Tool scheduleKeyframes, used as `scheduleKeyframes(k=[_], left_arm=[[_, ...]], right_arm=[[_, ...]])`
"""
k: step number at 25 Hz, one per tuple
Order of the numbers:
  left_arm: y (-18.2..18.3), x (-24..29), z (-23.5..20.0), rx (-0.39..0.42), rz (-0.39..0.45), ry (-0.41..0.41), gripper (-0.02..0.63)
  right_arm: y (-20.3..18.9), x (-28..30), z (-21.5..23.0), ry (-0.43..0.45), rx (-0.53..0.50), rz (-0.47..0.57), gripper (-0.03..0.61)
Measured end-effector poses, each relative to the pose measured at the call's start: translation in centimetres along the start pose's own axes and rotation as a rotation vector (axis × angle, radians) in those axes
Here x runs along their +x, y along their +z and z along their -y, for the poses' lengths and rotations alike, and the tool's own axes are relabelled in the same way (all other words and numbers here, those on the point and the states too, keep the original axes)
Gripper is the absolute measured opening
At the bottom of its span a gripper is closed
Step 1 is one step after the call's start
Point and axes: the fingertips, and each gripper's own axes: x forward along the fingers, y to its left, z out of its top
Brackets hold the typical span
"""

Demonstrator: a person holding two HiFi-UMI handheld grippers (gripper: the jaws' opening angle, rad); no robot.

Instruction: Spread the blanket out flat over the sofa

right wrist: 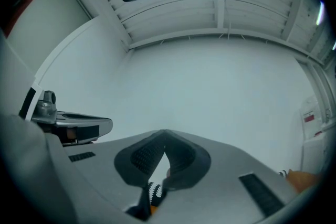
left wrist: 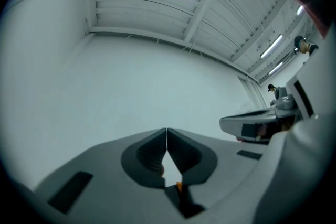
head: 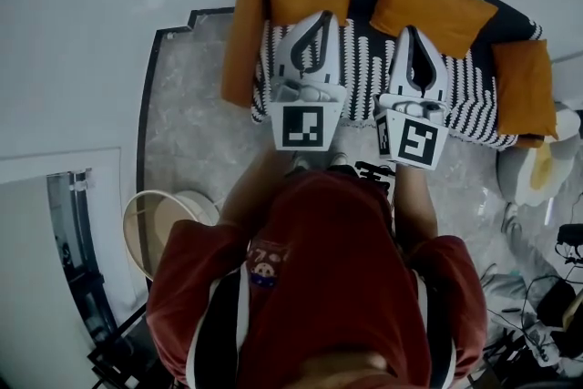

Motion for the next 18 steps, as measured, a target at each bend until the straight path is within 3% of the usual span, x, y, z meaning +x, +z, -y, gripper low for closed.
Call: scheduleKeyframes(k=[12, 18], left_arm=[[0.2, 0.01, -0.65, 0.011, 0.021, 0.019, 0.017], [0.15, -0.44, -0.76, -0.026, 0.015, 0.037, 0.017]], right_arm=[[0.07, -0.31, 0.06, -0.001, -0.027, 0.007, 0.012], [0.15, -0.51, -0.23, 0.002, -0.034, 0.004, 0.012]])
